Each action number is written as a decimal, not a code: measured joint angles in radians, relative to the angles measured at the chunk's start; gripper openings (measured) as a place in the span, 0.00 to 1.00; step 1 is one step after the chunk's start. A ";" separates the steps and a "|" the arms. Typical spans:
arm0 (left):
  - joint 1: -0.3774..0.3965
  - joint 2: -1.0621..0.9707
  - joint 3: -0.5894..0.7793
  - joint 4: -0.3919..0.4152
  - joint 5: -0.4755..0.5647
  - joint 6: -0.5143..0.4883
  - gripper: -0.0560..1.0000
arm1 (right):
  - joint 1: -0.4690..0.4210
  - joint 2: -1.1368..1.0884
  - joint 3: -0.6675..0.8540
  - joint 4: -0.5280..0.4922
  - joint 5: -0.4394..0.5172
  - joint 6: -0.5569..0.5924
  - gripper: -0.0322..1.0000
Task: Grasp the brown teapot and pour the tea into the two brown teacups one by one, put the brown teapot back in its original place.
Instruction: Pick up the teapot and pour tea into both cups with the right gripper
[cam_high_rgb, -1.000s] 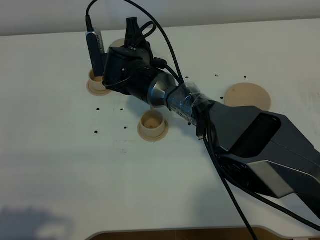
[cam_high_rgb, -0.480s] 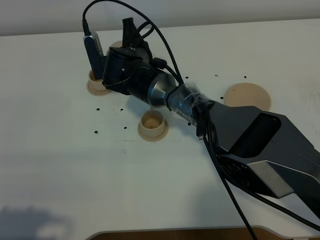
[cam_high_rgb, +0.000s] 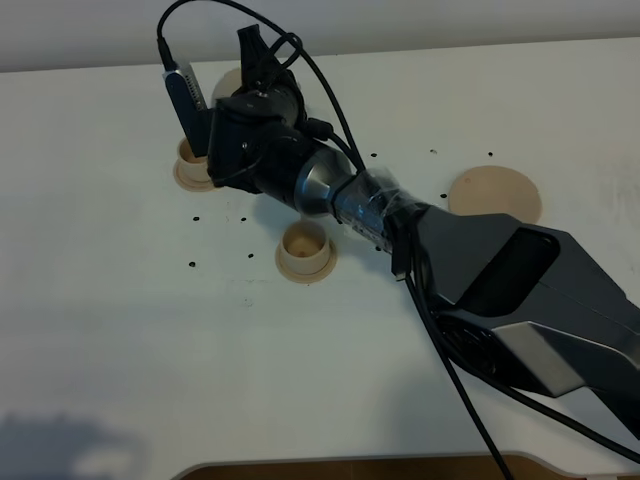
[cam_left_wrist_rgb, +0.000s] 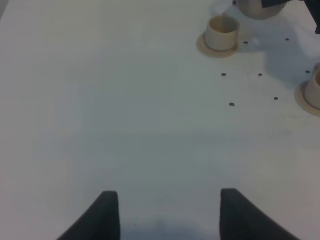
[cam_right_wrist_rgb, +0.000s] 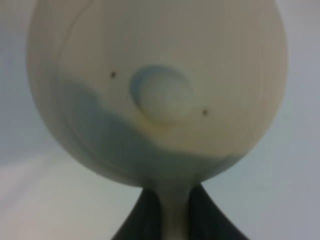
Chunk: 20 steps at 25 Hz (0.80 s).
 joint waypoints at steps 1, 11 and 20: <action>0.000 0.000 0.000 0.000 0.000 0.000 0.51 | 0.002 0.007 0.000 -0.013 0.000 0.012 0.14; 0.000 0.000 0.000 0.000 0.000 0.000 0.51 | 0.031 0.023 0.000 -0.136 -0.022 0.075 0.14; 0.000 0.000 0.000 0.000 0.000 0.000 0.51 | 0.035 0.052 0.000 -0.236 -0.026 0.074 0.14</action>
